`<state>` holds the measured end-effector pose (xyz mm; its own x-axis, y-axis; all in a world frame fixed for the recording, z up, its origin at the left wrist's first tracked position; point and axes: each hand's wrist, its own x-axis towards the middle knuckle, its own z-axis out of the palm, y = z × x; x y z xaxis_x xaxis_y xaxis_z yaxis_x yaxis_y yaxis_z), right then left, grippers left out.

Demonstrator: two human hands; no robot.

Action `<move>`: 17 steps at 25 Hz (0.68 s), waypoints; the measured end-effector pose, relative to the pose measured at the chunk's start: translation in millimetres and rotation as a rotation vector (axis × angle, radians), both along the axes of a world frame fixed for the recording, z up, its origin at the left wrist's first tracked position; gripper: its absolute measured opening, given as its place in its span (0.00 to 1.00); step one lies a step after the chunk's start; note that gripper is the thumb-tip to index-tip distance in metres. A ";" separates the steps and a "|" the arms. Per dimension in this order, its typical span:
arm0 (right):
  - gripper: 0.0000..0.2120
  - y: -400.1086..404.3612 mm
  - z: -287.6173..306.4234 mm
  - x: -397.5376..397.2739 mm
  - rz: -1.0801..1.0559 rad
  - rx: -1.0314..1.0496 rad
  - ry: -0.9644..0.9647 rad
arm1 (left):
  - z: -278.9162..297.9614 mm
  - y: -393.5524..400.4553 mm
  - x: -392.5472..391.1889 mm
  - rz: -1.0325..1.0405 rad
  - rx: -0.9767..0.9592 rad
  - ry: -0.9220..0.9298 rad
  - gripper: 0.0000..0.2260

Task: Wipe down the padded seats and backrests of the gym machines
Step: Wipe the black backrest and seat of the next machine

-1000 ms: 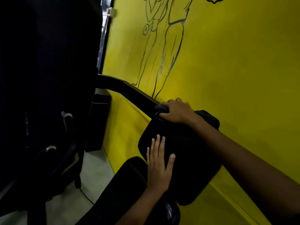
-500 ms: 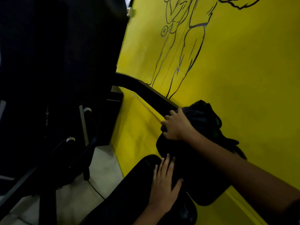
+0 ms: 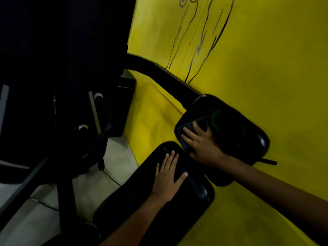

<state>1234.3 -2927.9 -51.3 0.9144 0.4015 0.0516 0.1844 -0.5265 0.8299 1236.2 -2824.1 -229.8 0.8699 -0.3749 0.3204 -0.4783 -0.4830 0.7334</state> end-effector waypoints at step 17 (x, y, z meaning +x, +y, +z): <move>0.31 1.2 -142.2 -72.7 -0.176 0.363 -0.082 | 19.3 40.3 11.0 -0.238 0.101 0.078 0.29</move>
<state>1161.6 -2926.7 -193.6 0.9543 0.1819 0.2372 0.0063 -0.8056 0.5924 1247.2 -2783.8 -210.5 0.7739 -0.5987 0.2063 -0.5310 -0.4361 0.7265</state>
